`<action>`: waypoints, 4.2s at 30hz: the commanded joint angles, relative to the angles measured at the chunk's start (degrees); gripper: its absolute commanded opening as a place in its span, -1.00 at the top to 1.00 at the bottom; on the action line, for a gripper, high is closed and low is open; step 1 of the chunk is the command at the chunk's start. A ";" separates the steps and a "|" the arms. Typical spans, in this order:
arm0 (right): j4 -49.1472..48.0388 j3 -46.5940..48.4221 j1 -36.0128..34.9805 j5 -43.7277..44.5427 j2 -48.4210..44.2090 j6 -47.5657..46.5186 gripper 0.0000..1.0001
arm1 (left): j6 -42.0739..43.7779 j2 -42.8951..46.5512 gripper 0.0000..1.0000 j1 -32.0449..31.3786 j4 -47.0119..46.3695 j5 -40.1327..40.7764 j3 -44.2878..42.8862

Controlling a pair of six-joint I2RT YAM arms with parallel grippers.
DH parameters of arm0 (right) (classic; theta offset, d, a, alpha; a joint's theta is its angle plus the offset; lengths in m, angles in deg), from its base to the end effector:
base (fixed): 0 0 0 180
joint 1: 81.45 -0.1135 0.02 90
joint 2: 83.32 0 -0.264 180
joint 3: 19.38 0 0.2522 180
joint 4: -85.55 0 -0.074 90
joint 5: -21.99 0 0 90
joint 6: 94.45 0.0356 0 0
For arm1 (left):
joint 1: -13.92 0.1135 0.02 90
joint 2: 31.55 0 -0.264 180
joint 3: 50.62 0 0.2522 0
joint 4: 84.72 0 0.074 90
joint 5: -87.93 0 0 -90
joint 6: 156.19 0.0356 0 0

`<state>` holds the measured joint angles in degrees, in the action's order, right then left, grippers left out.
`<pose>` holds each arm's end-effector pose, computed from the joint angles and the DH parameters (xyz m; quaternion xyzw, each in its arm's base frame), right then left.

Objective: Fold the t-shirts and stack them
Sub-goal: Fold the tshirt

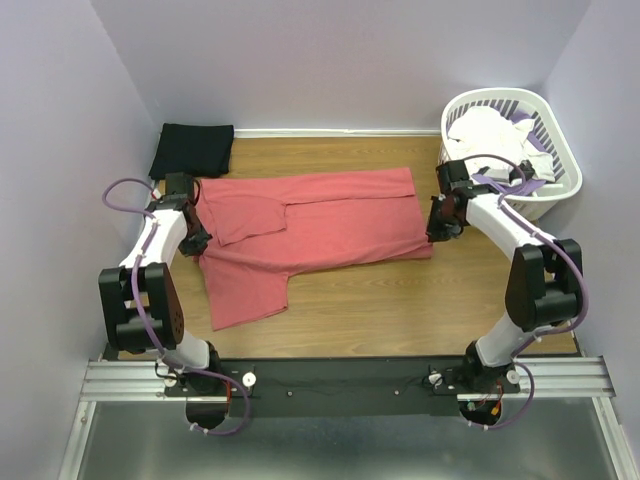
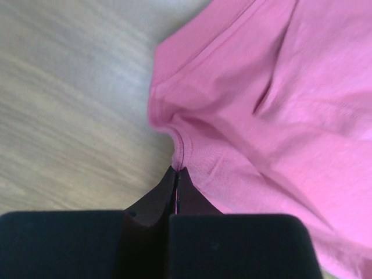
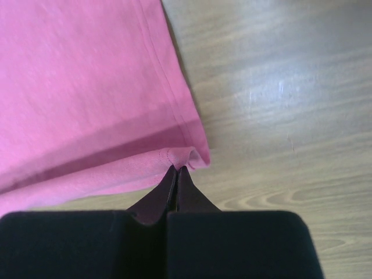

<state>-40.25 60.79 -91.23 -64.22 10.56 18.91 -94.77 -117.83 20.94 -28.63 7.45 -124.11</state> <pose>0.3198 0.0527 0.2156 0.1223 0.9733 0.0235 0.1928 0.2852 0.0411 0.2193 -0.3140 0.9281 0.0460 0.1947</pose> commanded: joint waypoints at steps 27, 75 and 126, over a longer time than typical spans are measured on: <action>-2.56 17.87 0.46 5.43 16.06 -3.75 0.99 | -0.25 -10.66 1.00 1.32 -9.01 -1.26 -10.06; -5.90 8.21 -4.81 -6.87 -0.19 -4.81 -0.40 | -8.42 11.49 -0.36 -18.44 -7.26 0.15 11.46; -10.73 0.03 -4.81 -16.80 -1.26 -7.97 -0.48 | 7.57 -34.04 1.00 -19.60 -12.18 21.07 -40.64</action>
<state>-49.43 60.90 -96.11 -78.25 7.46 12.24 -88.43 -149.89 0.81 -37.97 26.66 -161.79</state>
